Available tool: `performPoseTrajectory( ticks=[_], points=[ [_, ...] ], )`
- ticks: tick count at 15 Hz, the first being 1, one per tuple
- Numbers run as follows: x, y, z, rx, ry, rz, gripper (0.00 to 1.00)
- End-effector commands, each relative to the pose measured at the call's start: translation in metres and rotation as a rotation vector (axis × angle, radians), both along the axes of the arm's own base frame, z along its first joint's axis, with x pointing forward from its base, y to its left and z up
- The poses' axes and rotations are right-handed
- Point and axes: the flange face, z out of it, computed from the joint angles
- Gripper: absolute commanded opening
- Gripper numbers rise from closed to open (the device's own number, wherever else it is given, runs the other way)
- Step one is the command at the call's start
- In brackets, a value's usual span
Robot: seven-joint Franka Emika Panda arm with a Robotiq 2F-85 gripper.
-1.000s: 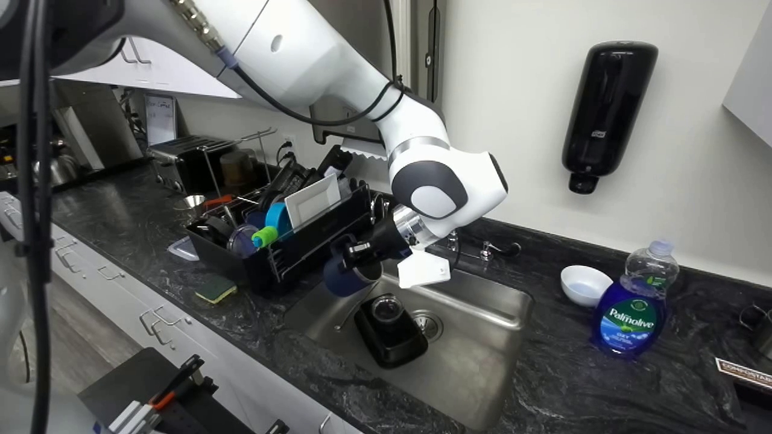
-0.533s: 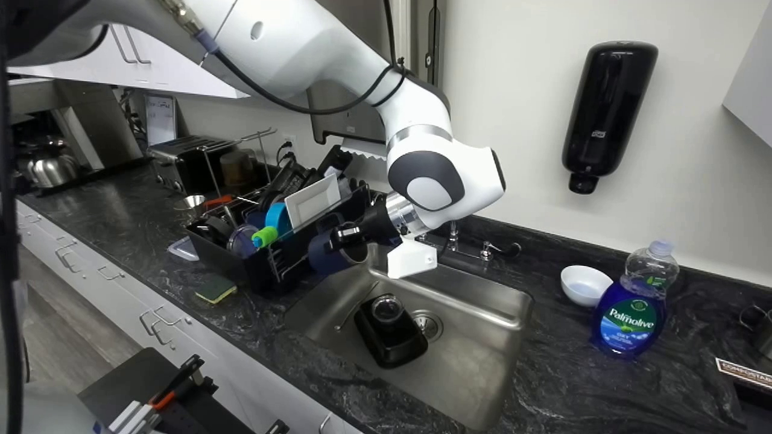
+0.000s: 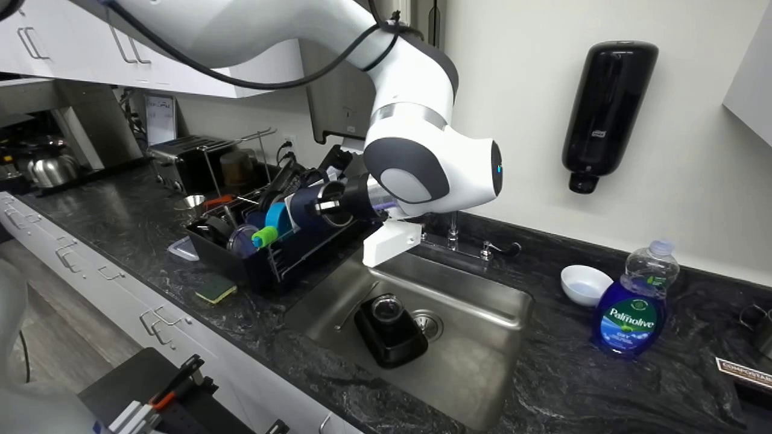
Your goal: Pick up the blue cup from the sink and hang it on the dish rack.
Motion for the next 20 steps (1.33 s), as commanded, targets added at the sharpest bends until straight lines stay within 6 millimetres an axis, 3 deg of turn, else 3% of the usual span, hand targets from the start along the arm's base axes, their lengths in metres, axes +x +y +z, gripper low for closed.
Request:
performPoseTrajectory(
  ticks=[1,11,20],
  points=[
    [-0.016,0.016,0.017,0.101,-0.122,-0.035,0.02],
    [-0.021,0.082,0.041,0.155,-0.177,0.075,0.02],
    [0.001,0.135,0.03,0.233,-0.111,-0.031,0.02]
  ],
)
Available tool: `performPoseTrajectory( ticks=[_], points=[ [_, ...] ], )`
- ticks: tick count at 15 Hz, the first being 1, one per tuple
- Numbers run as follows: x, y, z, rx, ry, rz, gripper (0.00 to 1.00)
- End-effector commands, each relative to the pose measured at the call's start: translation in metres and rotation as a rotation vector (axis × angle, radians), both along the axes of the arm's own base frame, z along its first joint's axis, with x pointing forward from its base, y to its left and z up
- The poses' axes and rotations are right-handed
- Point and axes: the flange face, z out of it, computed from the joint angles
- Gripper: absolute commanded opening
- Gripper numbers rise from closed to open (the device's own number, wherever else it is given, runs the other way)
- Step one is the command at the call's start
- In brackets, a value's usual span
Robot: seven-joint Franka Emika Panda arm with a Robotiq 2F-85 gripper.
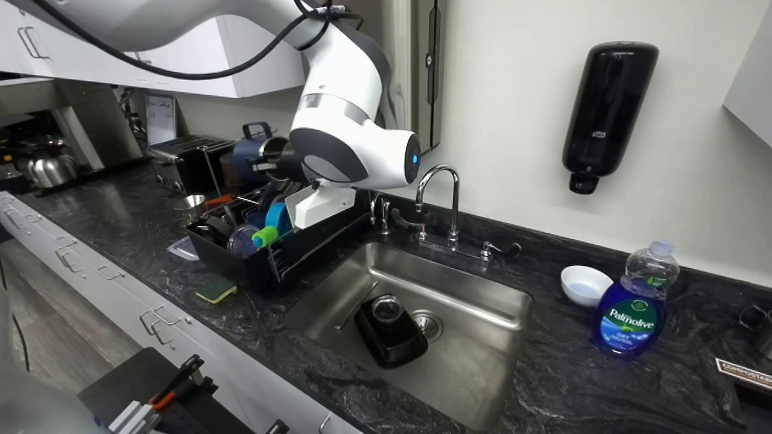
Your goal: Pick up the blue cup from the sink and hang it on the dish rack.
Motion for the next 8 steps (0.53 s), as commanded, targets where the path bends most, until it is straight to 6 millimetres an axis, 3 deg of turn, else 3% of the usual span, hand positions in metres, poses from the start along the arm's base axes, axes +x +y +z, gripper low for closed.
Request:
performPoseTrajectory(
  ticks=[1,4,8],
  points=[
    [0.004,0.013,-0.001,0.018,0.013,-0.075,0.02],
    [0.004,0.024,-0.007,0.011,0.025,-0.071,0.02],
    [-0.012,0.035,-0.013,0.004,0.081,0.0,0.02]
  ],
)
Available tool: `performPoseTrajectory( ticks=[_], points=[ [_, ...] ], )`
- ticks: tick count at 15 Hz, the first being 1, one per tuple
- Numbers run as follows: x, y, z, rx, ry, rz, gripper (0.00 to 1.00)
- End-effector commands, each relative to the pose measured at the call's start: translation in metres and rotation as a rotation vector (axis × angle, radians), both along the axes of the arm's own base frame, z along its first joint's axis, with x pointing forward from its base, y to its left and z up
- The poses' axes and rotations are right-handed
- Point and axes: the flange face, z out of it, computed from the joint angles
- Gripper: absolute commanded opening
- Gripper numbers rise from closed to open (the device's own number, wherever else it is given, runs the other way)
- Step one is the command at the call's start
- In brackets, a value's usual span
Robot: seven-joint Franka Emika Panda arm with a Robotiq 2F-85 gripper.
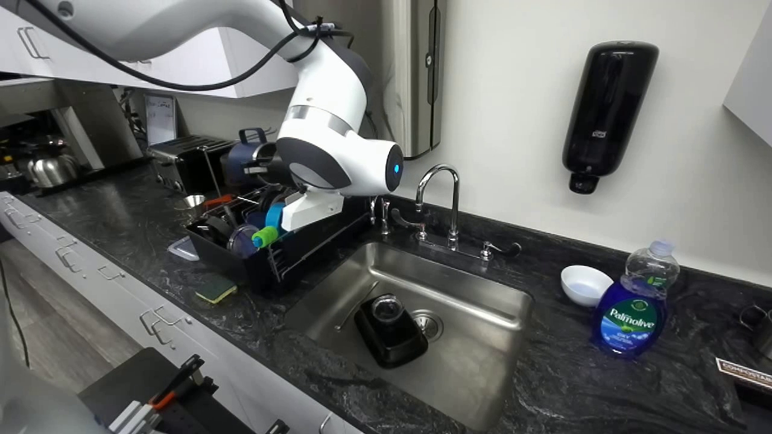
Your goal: Pick up the blue cup from the sink and hang it on the dish rack.
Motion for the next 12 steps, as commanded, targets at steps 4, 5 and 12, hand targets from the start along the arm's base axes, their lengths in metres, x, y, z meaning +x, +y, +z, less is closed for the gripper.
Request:
performPoseTrajectory(
  ticks=[4,5,12],
  points=[
    [-0.026,0.017,-0.002,-0.014,0.073,0.054,0.02],
    [-0.028,0.021,-0.003,-0.015,0.079,0.056,0.02],
    [-0.042,0.059,-0.009,-0.02,0.096,0.101,0.02]
  ],
)
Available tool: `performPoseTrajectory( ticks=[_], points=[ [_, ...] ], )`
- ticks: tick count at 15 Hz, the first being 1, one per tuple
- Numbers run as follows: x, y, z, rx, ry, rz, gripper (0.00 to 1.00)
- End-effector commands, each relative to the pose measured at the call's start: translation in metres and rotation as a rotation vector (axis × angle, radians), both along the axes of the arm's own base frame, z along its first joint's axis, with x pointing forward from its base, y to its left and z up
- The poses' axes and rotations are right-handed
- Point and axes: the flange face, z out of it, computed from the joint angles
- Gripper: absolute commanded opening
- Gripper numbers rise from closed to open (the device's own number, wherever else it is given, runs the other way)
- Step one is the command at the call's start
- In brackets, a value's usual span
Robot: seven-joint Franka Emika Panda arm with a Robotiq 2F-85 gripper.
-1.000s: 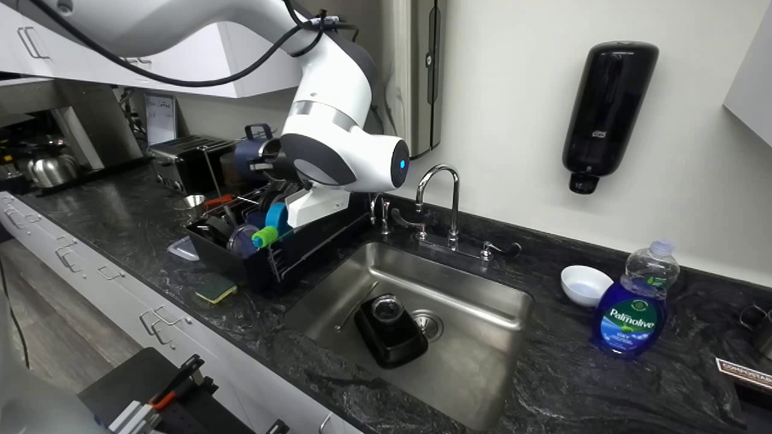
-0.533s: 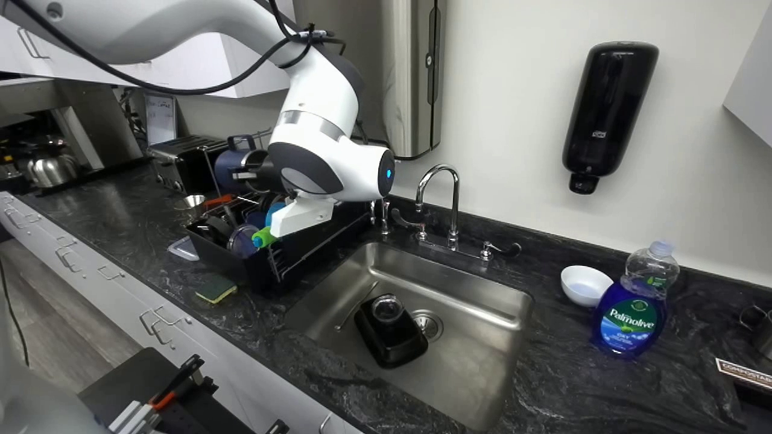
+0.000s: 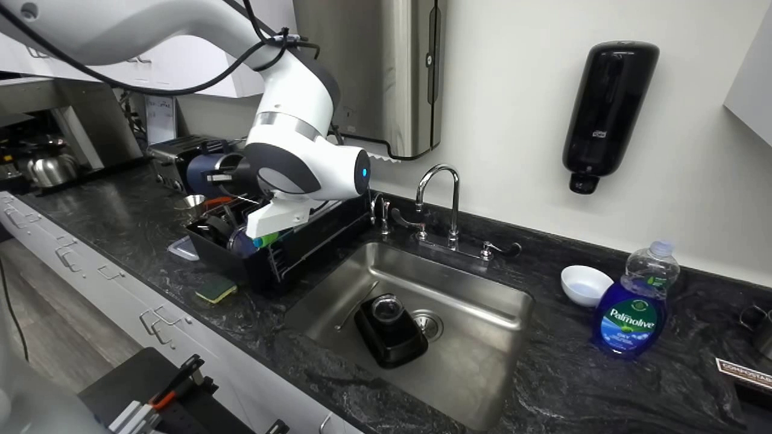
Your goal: Pick up the blue cup from the sink and hang it on the dish rack.
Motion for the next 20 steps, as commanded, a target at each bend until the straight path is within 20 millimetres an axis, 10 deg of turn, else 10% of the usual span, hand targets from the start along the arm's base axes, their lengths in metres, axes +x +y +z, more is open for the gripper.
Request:
performPoseTrajectory(
  ticks=[1,20],
  points=[
    [-0.01,0.016,0.0,-0.015,0.001,-0.004,0.02],
    [-0.005,0.108,-0.016,-0.057,-0.023,-0.019,0.02]
  ],
)
